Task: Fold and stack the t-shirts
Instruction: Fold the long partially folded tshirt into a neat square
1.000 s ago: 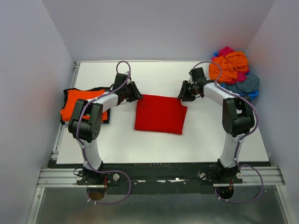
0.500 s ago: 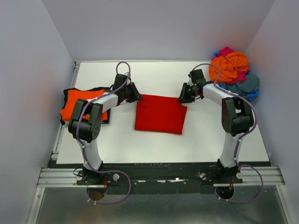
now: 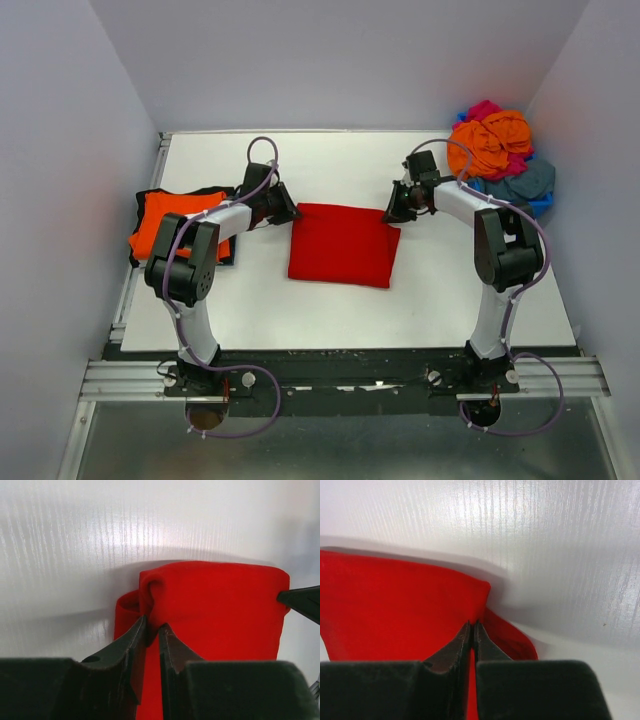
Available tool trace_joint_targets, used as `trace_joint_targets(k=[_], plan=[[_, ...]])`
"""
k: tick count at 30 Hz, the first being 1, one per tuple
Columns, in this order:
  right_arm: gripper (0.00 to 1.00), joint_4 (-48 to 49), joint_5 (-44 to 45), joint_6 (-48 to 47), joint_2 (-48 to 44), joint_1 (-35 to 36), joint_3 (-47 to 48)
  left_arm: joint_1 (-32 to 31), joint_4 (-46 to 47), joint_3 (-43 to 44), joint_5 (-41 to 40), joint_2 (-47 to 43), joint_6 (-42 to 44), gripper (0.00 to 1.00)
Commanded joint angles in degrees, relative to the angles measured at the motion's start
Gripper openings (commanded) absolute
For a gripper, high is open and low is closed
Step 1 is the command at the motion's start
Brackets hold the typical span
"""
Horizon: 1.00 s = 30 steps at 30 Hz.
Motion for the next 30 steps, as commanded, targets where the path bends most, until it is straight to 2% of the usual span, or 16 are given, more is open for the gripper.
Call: trace_joint_targets(k=[1,6,9,12,15,17,18,25,30], plan=[[0.13,0.4,-0.1,0.0,-1.5,-0.3,-0.8,0.4,-0.3,1.1,0.8,-1.2,0.4,0.27],[0.13,0.2,0.2,0.0,-2.0,-0.4,-0.2,0.5,-2.0,3.3,0.0,-0.3,1.1,0.29],[0.23,0.0,0.1,-0.1,-1.8,-0.4,0.3,0.5,-2.0,3.6,0.1,-0.3,1.2,0.29],[0.24,-0.2,-0.2,-0.1,-1.5,-0.5,1.0,0.5,-2.1,4.0,0.1,-0.2,1.3,0.27],[0.16,-0.2,-0.4,-0.1,-1.4,-0.5,1.3,0.5,-2.1,4.0,0.3,-0.1,1.3,0.2],[0.02,-0.2,-0.2,-0.1,-1.7,-0.5,1.2,0.6,-2.1,4.1,0.4,-0.1,1.5,0.04],[0.01,-0.2,-0.1,-0.2,-1.8,-0.5,1.1,0.6,-2.3,4.1,0.3,-0.1,1.7,0.0],[0.01,-0.2,-0.8,-0.6,-7.1,-0.6,-2.3,0.6,-1.8,2.1,0.0,-3.9,1.2,0.0],[0.01,0.5,-1.9,-1.4,-15.2,-0.6,-8.1,0.0,0.7,-2.6,1.9,-10.0,-1.0,0.0]])
